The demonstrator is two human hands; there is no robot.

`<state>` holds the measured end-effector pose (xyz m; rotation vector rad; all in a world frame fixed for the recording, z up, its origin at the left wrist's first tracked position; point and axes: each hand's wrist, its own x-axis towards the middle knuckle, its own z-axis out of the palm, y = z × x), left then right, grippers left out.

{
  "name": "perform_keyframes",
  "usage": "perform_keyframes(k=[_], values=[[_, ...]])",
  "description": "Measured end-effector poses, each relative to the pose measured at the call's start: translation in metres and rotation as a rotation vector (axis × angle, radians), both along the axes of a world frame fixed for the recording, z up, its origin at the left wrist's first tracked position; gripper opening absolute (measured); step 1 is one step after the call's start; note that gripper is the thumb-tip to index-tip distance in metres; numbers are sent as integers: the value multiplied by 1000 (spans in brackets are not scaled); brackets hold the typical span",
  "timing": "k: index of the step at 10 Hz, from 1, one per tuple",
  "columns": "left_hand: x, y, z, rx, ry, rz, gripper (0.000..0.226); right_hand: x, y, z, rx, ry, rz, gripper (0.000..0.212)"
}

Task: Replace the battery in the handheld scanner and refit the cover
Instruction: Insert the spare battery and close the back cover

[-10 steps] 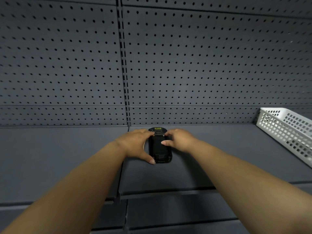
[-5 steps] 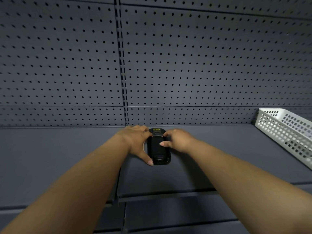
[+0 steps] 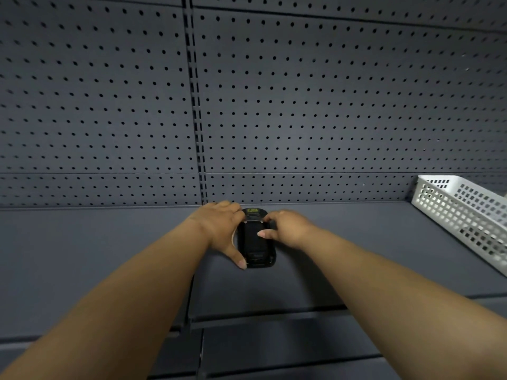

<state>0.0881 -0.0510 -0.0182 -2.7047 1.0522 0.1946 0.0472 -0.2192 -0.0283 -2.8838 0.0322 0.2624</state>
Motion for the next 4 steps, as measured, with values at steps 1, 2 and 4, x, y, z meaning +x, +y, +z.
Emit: perform_keyframes(k=[1,2,4], values=[[-5,2,-1,-69,39,29,106,1,1,-2,11,-7,-8,53],[-9,5,-3,-103,49,49,104,-1,2,-1,5,-11,-20,52],[-15,9,0,-68,110,118,105,-5,1,7,-12,27,-8,53]])
